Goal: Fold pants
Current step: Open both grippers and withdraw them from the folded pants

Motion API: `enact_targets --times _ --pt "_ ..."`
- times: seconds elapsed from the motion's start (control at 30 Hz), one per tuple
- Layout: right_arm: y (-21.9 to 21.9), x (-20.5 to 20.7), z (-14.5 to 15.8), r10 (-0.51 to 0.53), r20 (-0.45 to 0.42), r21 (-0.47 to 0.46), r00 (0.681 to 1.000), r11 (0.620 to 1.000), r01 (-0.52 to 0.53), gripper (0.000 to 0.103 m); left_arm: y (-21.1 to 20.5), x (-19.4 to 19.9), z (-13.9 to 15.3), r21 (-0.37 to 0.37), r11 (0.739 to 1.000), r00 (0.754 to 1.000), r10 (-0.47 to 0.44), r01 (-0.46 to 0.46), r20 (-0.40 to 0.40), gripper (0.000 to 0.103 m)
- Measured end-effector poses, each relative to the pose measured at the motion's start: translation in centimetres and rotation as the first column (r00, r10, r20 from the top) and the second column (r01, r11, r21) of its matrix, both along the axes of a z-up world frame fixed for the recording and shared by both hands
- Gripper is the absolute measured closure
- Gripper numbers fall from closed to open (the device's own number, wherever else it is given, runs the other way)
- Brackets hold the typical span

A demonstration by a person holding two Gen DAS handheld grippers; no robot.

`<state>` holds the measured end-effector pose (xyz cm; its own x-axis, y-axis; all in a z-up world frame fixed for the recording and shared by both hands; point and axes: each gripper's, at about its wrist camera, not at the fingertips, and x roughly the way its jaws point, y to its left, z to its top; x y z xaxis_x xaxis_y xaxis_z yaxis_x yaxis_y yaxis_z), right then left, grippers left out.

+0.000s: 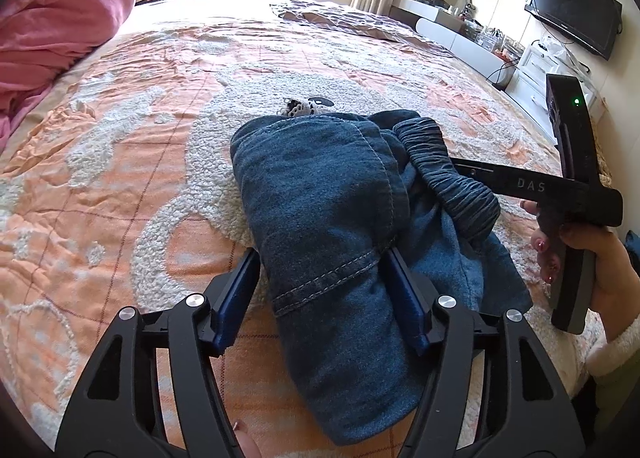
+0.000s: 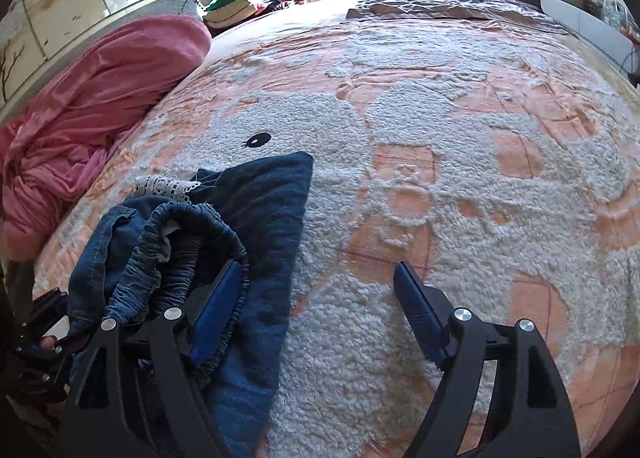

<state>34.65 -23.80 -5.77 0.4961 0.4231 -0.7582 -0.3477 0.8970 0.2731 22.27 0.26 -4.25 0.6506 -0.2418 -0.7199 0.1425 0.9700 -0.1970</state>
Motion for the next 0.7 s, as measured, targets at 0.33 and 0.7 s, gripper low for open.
enact_targets --times 0.33,0.7 --pt "-0.9 -1.7 0.9 -0.022 0.0 0.004 1.0 1.0 0.022 0.014 0.3 -1.4 1.1 0.002 1.0 1.0 0.002 -0.002 0.017 0.033" --pt "-1.3 -3.6 3.0 -0.023 0.066 -0.013 0.998 1.0 0.024 0.005 -0.1 -2.7 2.6 0.016 1.0 0.998 0.014 -0.015 0.063 0.021"
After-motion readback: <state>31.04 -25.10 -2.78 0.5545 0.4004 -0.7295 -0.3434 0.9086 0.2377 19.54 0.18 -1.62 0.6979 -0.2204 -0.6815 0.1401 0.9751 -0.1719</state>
